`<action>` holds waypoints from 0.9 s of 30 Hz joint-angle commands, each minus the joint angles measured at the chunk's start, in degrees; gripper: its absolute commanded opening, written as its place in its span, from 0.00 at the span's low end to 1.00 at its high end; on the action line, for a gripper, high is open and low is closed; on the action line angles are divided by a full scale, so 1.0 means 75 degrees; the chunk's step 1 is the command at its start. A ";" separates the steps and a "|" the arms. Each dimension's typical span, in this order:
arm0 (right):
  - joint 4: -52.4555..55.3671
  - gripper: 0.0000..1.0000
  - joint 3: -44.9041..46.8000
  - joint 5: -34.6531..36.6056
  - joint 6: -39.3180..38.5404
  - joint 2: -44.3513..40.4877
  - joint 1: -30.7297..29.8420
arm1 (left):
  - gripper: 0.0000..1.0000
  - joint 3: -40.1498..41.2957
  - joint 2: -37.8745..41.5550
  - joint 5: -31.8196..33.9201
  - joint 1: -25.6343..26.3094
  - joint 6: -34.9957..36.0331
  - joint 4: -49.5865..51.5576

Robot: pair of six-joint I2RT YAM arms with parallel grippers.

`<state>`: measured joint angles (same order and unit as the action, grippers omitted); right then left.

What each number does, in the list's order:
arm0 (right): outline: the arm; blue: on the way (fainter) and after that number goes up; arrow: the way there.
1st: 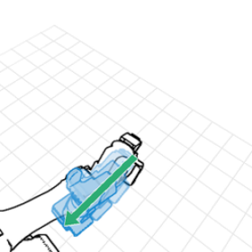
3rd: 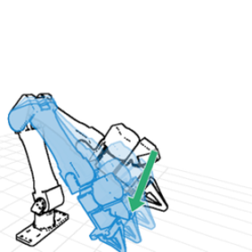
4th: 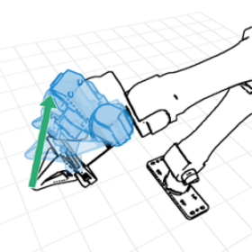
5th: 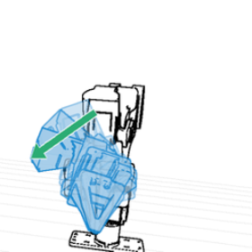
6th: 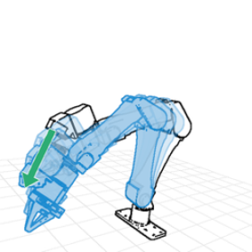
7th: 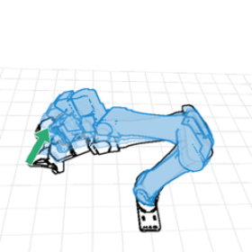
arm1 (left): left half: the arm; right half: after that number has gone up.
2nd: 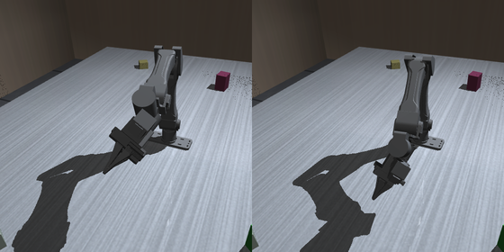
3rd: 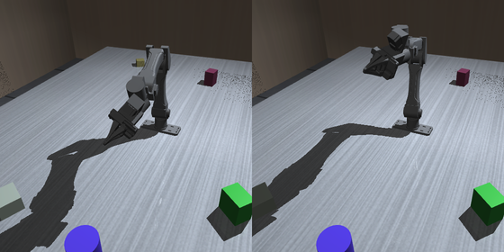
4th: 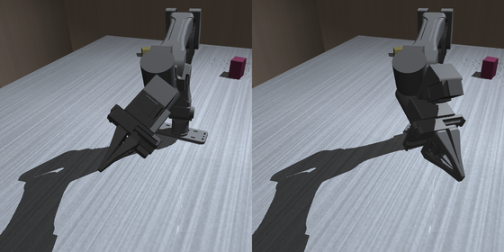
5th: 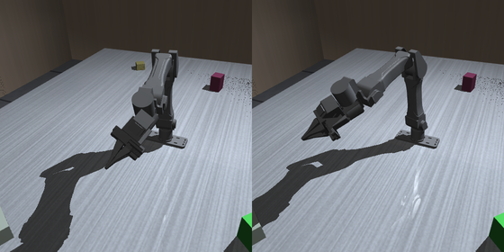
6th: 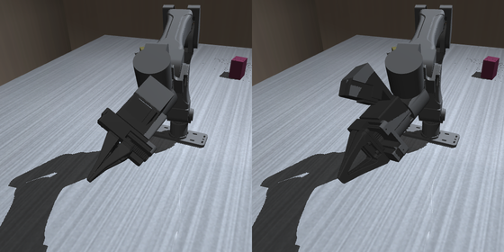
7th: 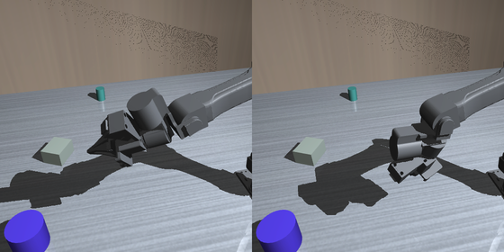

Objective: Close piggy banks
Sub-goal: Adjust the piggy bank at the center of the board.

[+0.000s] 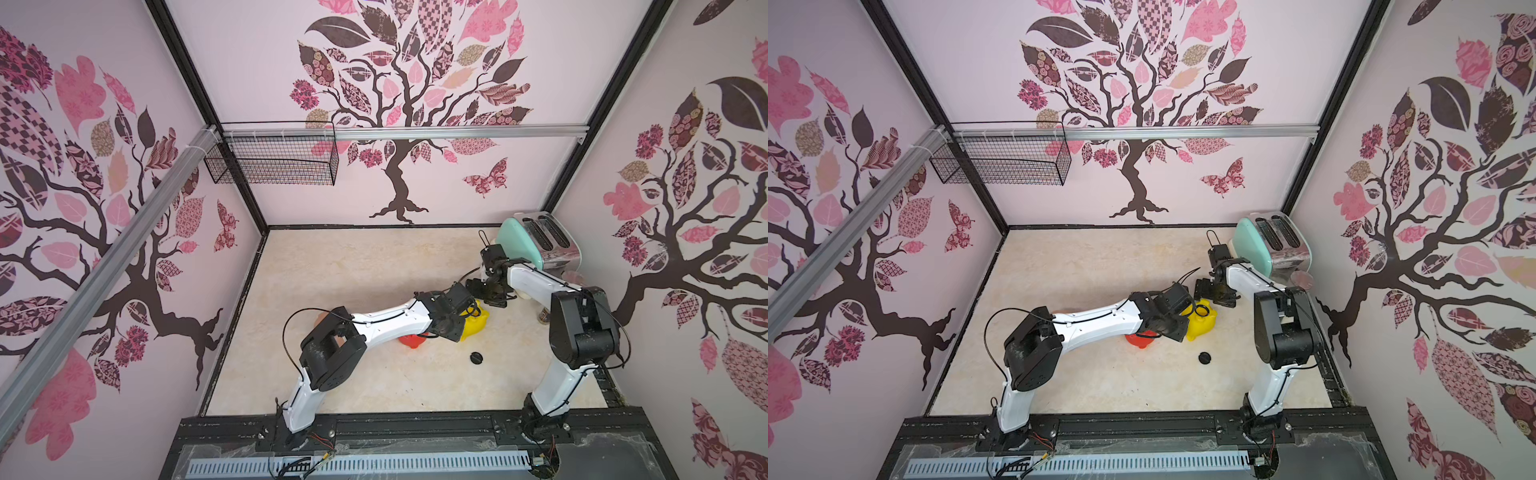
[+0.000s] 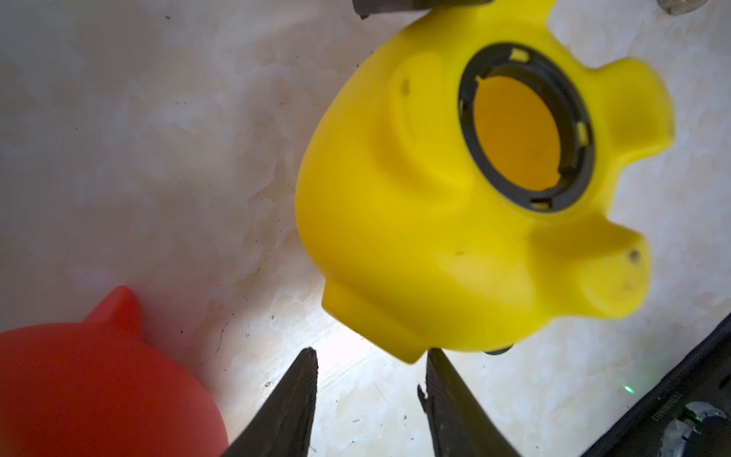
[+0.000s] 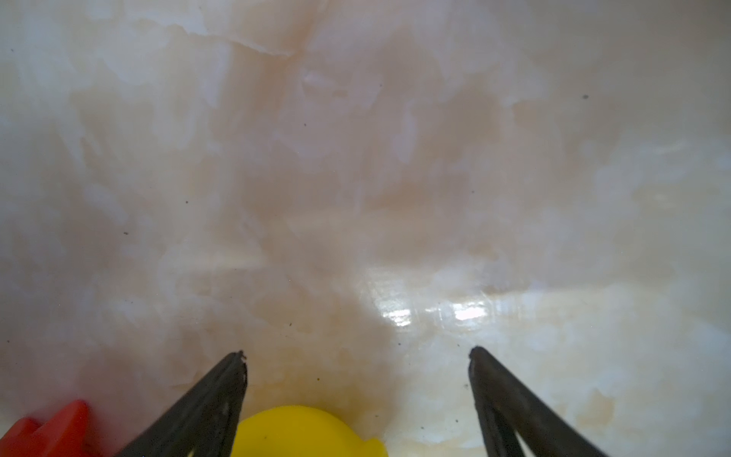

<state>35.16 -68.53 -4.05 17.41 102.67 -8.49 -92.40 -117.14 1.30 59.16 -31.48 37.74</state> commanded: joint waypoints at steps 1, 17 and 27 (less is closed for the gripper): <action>0.0094 0.90 0.0182 0.0158 0.0133 -0.0151 0.0065 | 0.48 -0.0305 -0.0191 0.0233 -0.0070 0.0095 0.0177; 0.0080 0.86 0.0536 0.0503 0.0438 -0.0576 0.0364 | 0.47 -0.1023 -0.0608 0.0469 -0.0305 0.0340 0.0662; 0.0120 0.87 0.0826 0.0541 0.0591 -0.0830 0.0521 | 0.47 -0.1472 -0.0873 0.0462 -0.0376 0.0436 0.0833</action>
<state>33.74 -63.33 -0.62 21.23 97.80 -4.97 -101.27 -122.45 4.12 56.55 -28.99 44.40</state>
